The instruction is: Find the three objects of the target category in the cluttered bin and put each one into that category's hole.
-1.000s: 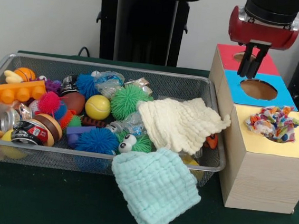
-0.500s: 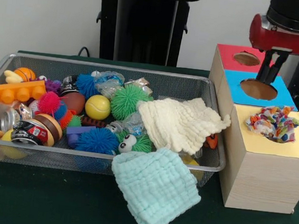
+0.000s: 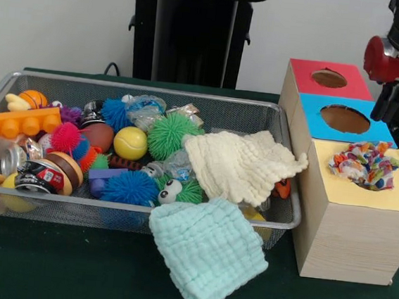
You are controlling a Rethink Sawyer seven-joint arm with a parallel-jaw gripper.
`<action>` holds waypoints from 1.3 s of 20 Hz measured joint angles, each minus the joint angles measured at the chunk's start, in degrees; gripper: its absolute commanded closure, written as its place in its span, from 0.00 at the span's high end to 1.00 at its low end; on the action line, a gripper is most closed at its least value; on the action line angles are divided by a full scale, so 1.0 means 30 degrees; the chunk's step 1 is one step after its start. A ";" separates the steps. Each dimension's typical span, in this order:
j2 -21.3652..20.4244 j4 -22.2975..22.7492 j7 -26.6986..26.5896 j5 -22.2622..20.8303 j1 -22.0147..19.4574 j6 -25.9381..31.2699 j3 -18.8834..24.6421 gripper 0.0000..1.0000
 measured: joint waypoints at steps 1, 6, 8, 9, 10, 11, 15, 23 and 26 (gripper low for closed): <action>0.0061 -0.0019 0.0000 0.0000 0.0039 0.0000 0.0000 0.00; 0.0306 -0.0019 0.0000 0.0000 0.0059 0.0000 0.0000 0.00; 0.0334 -0.0022 0.0000 0.0000 0.0014 0.0000 -0.0003 0.00; 0.0332 -0.0022 0.0000 0.0004 -0.0031 0.0000 -0.0003 0.00; 0.0332 -0.0025 0.0000 0.0012 -0.0055 0.0004 -0.0003 0.00; 0.0334 -0.0047 0.0000 0.0012 -0.0118 0.0000 0.0000 0.00; 0.0334 -0.0169 0.0000 0.0016 -0.0379 0.0000 0.0000 0.00; 0.0334 -0.0542 0.0000 0.0016 -0.0731 0.0000 0.0000 0.00; 0.0352 -0.0686 0.0000 0.0012 -0.0725 0.0000 0.0000 0.00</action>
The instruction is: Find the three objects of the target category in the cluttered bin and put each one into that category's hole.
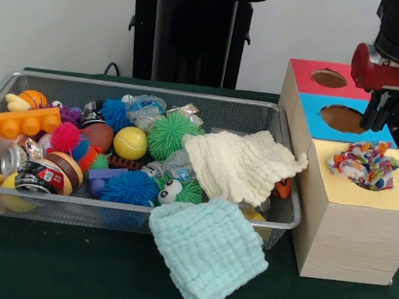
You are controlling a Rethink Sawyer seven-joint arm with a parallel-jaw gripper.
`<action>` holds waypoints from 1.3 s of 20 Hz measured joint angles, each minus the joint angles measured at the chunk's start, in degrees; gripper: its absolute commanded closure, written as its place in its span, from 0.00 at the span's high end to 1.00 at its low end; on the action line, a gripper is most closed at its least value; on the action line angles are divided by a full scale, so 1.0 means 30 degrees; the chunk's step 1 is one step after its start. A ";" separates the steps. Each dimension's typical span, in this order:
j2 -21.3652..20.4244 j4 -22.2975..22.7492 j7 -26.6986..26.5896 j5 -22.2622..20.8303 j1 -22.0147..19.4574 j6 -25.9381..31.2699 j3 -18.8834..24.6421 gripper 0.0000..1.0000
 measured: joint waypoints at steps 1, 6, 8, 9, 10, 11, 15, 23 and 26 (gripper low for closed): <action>0.0014 -0.0036 0.0000 0.0000 0.0000 0.0000 0.0000 0.00; 0.0206 -0.0274 0.0000 -0.0012 0.0059 -0.0044 -0.0008 0.00; 0.0417 -0.0332 0.0000 -0.0016 0.0153 -0.0340 -0.0022 0.00; 0.0503 -0.0332 0.0000 -0.0018 0.0194 -0.0524 -0.0029 0.00; 0.0590 -0.0332 0.0000 -0.0019 0.0236 -0.0708 -0.0036 0.00; 0.0647 -0.0331 0.0000 -0.0023 0.0258 -0.0861 -0.0036 0.00; 0.1004 -0.0332 0.0000 -0.0059 0.0383 -0.1796 -0.0039 0.00; 0.1278 -0.0305 0.0000 -0.0078 0.0518 -0.2813 -0.0114 0.00; 0.1250 -0.0241 0.0000 -0.0082 0.0513 -0.2938 -0.0115 0.00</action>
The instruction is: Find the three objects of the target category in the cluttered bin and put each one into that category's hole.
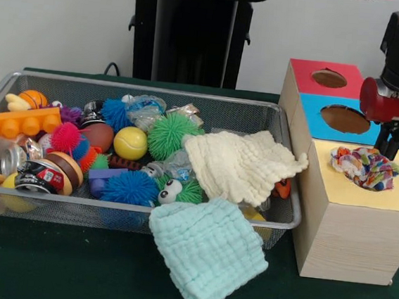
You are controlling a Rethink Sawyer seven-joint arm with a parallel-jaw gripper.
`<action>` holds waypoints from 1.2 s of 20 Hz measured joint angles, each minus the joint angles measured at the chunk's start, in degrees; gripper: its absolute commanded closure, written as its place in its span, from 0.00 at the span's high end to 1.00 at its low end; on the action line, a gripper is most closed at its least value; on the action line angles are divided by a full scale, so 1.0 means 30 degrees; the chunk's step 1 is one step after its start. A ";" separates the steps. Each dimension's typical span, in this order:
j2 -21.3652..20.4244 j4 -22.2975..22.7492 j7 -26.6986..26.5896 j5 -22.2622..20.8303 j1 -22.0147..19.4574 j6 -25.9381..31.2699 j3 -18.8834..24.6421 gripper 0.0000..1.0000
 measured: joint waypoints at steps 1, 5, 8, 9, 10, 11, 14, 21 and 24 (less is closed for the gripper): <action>-0.0006 0.0017 0.0000 0.0000 -0.0006 -0.0043 0.0000 0.00; -0.0061 0.0169 0.0000 -0.0012 -0.0086 -0.0434 0.0006 0.00; -0.0080 0.0235 0.0000 -0.0019 -0.0136 -0.0656 0.0008 0.00; -0.0084 0.0282 0.0000 -0.0023 -0.0192 -0.0944 0.0011 0.00; -0.0084 0.0302 0.0000 -0.0027 -0.0210 -0.1066 0.0008 0.00; -0.0086 0.0318 0.0000 -0.0027 -0.0226 -0.1165 0.0008 0.00; -0.0088 0.0398 0.0000 -0.0031 -0.0271 -0.1698 0.0006 0.00; -0.0079 0.0541 0.0000 -0.0037 -0.0270 -0.2818 -0.0055 0.00; -0.0075 0.0564 0.0000 -0.0031 -0.0253 -0.2990 -0.0105 0.00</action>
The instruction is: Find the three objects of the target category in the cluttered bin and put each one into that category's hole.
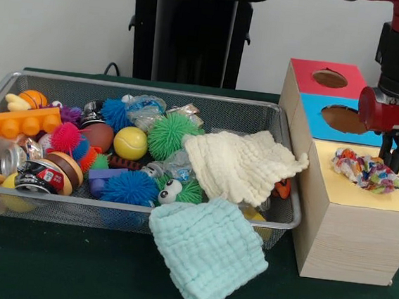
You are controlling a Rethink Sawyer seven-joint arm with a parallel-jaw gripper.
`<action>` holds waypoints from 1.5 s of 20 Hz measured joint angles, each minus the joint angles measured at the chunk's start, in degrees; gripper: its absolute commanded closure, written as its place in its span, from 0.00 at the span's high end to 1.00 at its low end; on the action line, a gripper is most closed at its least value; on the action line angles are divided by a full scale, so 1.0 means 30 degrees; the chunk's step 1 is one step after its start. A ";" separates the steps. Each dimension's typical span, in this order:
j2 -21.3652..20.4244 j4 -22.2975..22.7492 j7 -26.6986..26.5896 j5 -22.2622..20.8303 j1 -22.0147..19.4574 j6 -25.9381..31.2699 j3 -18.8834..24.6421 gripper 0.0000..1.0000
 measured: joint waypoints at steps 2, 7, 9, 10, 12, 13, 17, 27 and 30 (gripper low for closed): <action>0.0004 -0.0003 0.0000 0.0004 0.0016 -0.0012 -0.0022 0.00; 0.0016 -0.0003 0.0000 0.0004 0.0078 -0.0209 -0.0113 0.00; 0.0028 -0.0003 0.0000 0.0000 0.0084 -0.0339 -0.0146 0.00; 0.0043 -0.0003 0.0000 0.0000 0.0084 -0.0438 -0.0171 0.00; 0.0071 -0.0006 0.0000 0.0008 0.0086 -0.0568 -0.0215 0.00; 0.0096 -0.0006 0.0000 -0.0016 0.0100 -0.0702 -0.0284 0.00; 0.0155 -0.0036 -0.0004 -0.0019 0.0155 -0.1168 -0.0430 0.00; 0.0135 -0.0033 0.0000 -0.0031 0.0342 -0.1262 -0.0661 0.00; 0.0110 0.0000 0.0000 -0.0039 0.0345 -0.1264 -0.0666 0.00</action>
